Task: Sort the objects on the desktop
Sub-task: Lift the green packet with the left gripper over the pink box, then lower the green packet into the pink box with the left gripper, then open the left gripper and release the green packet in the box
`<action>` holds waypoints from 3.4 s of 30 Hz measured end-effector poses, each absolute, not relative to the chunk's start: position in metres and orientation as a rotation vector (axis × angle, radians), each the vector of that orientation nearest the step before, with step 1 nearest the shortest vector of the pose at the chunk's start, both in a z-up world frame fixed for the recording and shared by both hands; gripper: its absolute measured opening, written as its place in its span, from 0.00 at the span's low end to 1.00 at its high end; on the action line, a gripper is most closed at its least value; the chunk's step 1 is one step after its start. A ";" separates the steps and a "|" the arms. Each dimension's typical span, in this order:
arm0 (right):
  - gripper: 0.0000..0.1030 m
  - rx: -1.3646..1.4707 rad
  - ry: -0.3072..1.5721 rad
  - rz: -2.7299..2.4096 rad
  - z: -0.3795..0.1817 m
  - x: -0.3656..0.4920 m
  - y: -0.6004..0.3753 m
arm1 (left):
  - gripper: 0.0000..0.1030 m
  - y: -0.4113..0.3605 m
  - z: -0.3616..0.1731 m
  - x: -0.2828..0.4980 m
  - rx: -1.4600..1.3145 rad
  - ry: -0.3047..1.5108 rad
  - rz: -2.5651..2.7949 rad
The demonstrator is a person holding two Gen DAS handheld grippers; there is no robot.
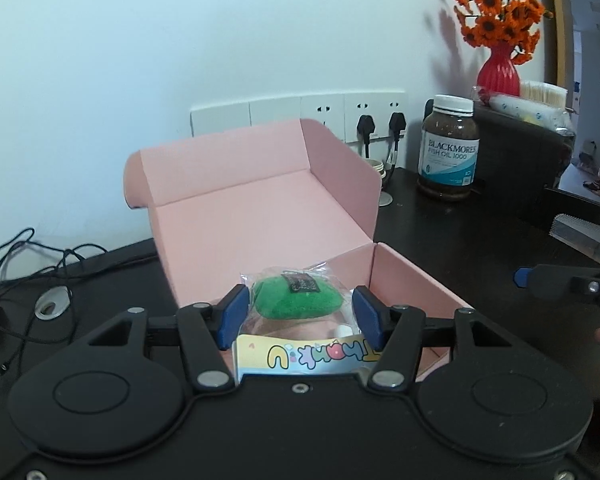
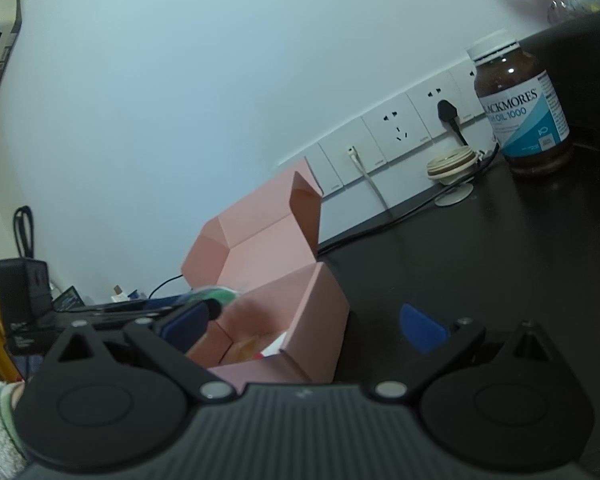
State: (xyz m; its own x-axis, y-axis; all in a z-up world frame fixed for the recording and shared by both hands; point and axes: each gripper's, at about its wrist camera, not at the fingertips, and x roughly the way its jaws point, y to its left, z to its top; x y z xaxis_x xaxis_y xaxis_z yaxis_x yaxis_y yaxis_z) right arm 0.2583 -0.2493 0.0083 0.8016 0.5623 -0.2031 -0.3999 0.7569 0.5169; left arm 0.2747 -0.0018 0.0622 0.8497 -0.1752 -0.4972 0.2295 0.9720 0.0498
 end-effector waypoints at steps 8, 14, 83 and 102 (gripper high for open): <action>0.99 0.475 0.355 0.546 0.009 0.258 -0.251 | 0.57 0.002 0.046 0.294 0.099 0.588 -0.178; 0.99 0.480 0.358 0.550 0.008 0.259 -0.251 | 0.57 -0.001 0.042 0.297 0.130 0.624 -0.167; 0.99 0.542 0.393 0.574 0.006 0.265 -0.258 | 0.97 -0.021 0.035 0.329 0.244 0.879 -0.083; 0.99 0.552 0.400 0.575 0.005 0.266 -0.257 | 0.97 -0.004 0.089 0.302 0.098 0.729 -0.180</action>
